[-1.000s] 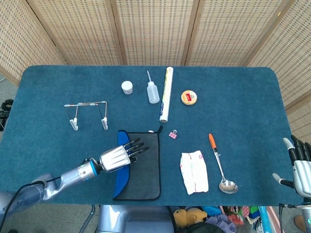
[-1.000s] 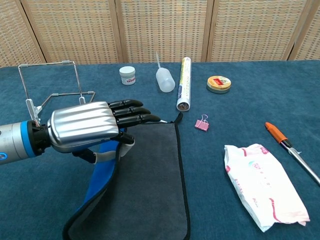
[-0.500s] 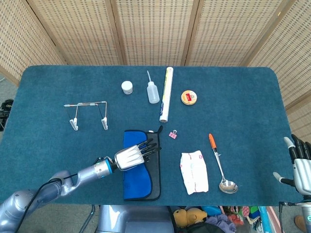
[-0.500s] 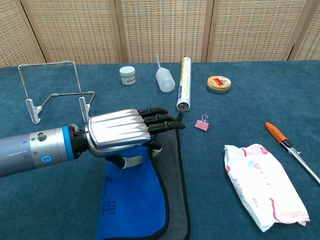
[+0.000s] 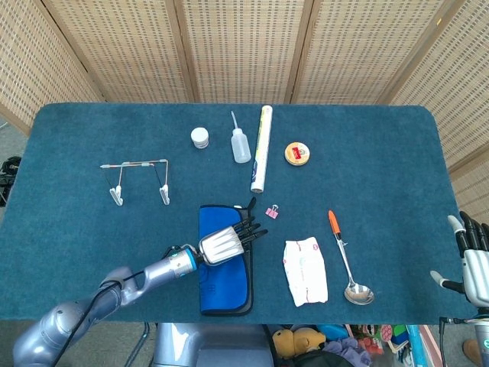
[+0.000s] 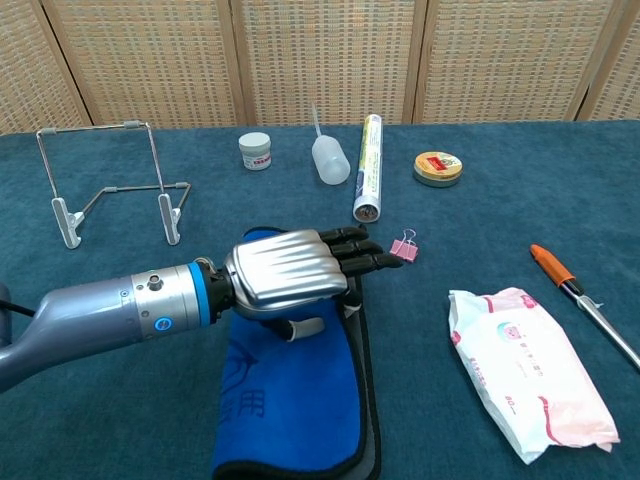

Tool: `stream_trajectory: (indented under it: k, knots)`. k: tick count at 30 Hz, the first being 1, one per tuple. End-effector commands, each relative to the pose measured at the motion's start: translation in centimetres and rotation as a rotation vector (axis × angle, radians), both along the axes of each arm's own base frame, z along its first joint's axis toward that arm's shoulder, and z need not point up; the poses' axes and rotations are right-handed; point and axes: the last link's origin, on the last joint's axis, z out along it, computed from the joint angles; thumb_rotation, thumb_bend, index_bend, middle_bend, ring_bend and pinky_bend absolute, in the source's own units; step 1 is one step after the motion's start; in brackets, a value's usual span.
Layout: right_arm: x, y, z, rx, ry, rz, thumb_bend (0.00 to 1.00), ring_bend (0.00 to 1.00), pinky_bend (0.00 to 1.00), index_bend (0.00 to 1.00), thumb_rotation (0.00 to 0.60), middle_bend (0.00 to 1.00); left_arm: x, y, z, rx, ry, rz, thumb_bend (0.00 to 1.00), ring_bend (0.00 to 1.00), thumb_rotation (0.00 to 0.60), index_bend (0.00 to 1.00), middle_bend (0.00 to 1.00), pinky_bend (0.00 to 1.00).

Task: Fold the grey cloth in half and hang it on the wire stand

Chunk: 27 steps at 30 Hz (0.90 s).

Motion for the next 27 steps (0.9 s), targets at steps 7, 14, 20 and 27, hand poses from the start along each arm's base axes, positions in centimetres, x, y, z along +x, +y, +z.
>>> stream_trajectory:
  k: [7, 14, 20, 27]
  knots:
    - [0.0, 0.0, 0.1, -0.003, -0.003, -0.002, 0.0, 0.0, 0.0, 0.0, 0.6, 0.0, 1.0, 0.0, -0.5, 0.006, -0.016, -0.004, 0.46, 0.0, 0.6, 0.64, 0.0, 0.0]
    - [0.0, 0.0, 0.2, -0.005, -0.005, -0.002, 0.0, 0.0, 0.0, 0.0, 0.6, 0.0, 1.4, -0.1, -0.5, 0.017, -0.028, -0.017, 0.43, 0.0, 0.6, 0.36, 0.0, 0.0]
    - [0.0, 0.1, 0.2, -0.005, -0.006, -0.001, 0.0, 0.0, 0.0, 0.0, 0.6, 0.0, 1.4, -0.1, -0.2, 0.03, -0.041, -0.032, 0.34, 0.0, 0.6, 0.0, 0.0, 0.0]
    - [0.0, 0.1, 0.2, -0.001, -0.005, 0.001, 0.0, 0.0, 0.0, 0.0, 0.6, 0.0, 1.5, 0.0, 0.8, 0.039, -0.07, -0.045, 0.33, 0.0, 0.6, 0.0, 0.0, 0.0]
